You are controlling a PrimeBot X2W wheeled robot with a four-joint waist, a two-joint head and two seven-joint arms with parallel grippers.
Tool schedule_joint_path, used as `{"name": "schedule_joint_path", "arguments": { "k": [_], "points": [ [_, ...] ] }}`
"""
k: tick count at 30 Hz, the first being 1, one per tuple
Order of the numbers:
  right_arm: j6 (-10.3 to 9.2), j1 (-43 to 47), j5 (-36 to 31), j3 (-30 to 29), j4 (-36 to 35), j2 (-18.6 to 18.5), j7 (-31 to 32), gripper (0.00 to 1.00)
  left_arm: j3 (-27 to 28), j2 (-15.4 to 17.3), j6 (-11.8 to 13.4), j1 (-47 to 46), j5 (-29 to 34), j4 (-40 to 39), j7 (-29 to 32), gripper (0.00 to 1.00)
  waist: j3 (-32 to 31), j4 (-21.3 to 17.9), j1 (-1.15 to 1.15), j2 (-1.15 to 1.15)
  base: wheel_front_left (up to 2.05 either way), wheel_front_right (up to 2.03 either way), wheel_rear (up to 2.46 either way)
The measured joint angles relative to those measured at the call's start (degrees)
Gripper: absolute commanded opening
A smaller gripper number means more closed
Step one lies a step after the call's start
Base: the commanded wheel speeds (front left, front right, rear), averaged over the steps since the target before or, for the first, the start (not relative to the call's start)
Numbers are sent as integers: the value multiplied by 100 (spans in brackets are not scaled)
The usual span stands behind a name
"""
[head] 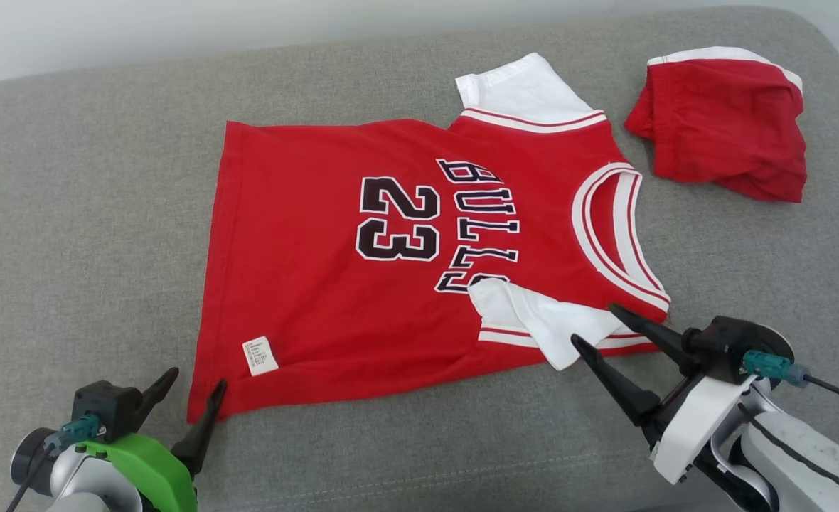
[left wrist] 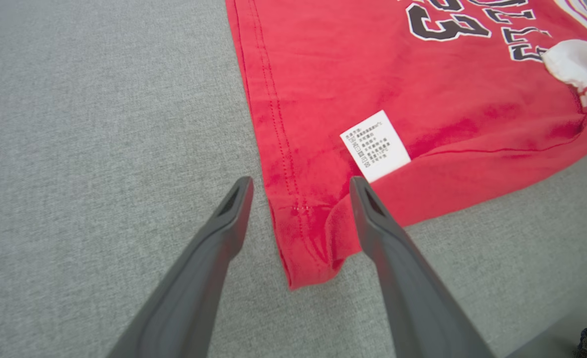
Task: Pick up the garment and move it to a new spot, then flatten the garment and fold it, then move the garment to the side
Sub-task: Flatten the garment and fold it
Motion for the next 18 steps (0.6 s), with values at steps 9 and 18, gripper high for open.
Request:
{"name": "schedule_joint_path", "arguments": {
  "k": [9, 18],
  "points": [
    [0, 80, -188, 427, 114, -43, 0, 100, -51, -34, 136, 43, 24, -27, 8, 100, 56, 49, 0, 0, 0, 0, 0],
    [-18, -41, -1123, 524, 515, -145, 0, 100, -49, -167, 174, 58, -35, -111, 8, 100, 109, 120, 0, 0, 0, 0, 0]
  ]
}}
